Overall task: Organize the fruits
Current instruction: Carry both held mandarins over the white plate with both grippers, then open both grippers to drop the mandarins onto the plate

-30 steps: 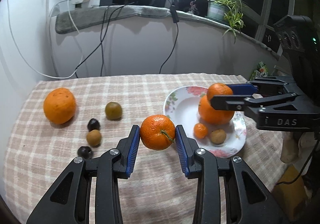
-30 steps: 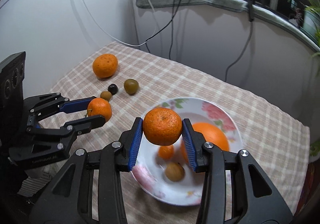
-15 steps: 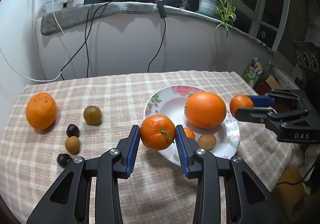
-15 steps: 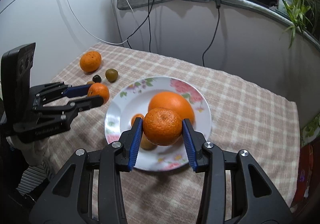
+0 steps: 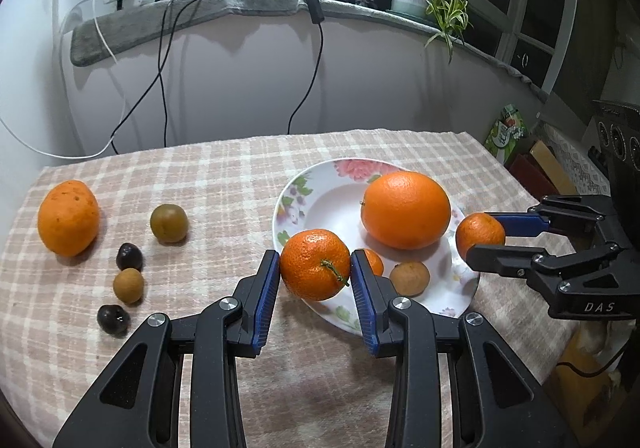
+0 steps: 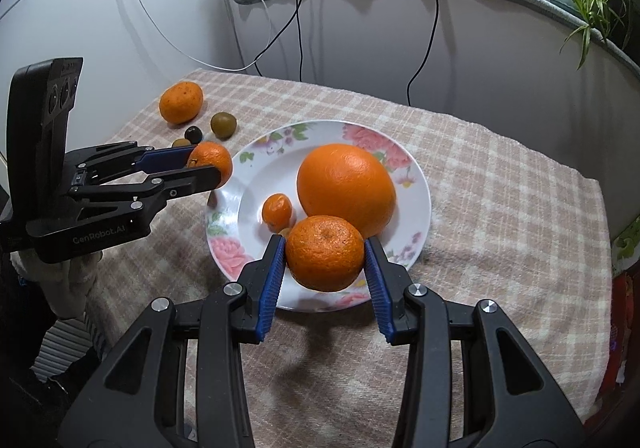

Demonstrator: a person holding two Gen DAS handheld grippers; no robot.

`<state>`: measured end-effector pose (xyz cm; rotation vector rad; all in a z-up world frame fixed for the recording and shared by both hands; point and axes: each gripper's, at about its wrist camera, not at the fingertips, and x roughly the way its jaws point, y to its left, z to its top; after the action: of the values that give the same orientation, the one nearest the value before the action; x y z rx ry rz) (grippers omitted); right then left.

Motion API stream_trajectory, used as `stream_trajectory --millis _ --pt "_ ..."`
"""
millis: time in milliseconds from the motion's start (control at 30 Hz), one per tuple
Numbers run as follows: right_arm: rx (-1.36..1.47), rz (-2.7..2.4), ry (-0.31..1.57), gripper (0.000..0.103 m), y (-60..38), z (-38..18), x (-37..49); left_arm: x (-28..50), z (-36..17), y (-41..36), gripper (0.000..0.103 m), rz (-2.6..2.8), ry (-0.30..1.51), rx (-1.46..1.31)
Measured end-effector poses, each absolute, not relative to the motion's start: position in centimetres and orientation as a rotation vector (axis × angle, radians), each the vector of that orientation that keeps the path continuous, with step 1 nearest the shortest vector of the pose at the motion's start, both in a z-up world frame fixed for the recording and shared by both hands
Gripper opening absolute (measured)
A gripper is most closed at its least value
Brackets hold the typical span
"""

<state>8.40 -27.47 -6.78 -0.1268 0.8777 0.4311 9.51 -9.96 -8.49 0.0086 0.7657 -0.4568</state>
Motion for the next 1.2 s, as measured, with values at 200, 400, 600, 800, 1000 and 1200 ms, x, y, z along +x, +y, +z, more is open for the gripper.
stream_trajectory --millis 200,400,600,800,1000,1200 --pt "-0.125 0.432 0.889 0.042 -27.4 -7.3 8.3 9.6 -8.7 -10.1 0.035 -0.460 0.773 0.012" --pt "-0.124 0.431 0.902 0.042 -27.5 -7.7 8.4 9.6 -8.7 -10.2 0.035 -0.459 0.776 0.010" --pt "-0.123 0.428 0.913 0.042 -27.5 -7.9 8.6 9.7 -8.8 -10.2 0.035 -0.460 0.782 0.012" --pt "-0.125 0.427 0.915 0.042 -27.4 -7.9 8.7 9.7 -8.9 -10.4 0.036 -0.467 0.786 0.018" --pt "-0.122 0.425 0.903 0.056 -27.5 -7.7 8.8 9.8 -8.8 -10.4 0.038 -0.466 0.788 0.017" --pt "-0.124 0.416 0.886 0.075 -27.5 -7.3 8.7 9.7 -8.4 -10.1 0.068 -0.454 0.776 0.000"
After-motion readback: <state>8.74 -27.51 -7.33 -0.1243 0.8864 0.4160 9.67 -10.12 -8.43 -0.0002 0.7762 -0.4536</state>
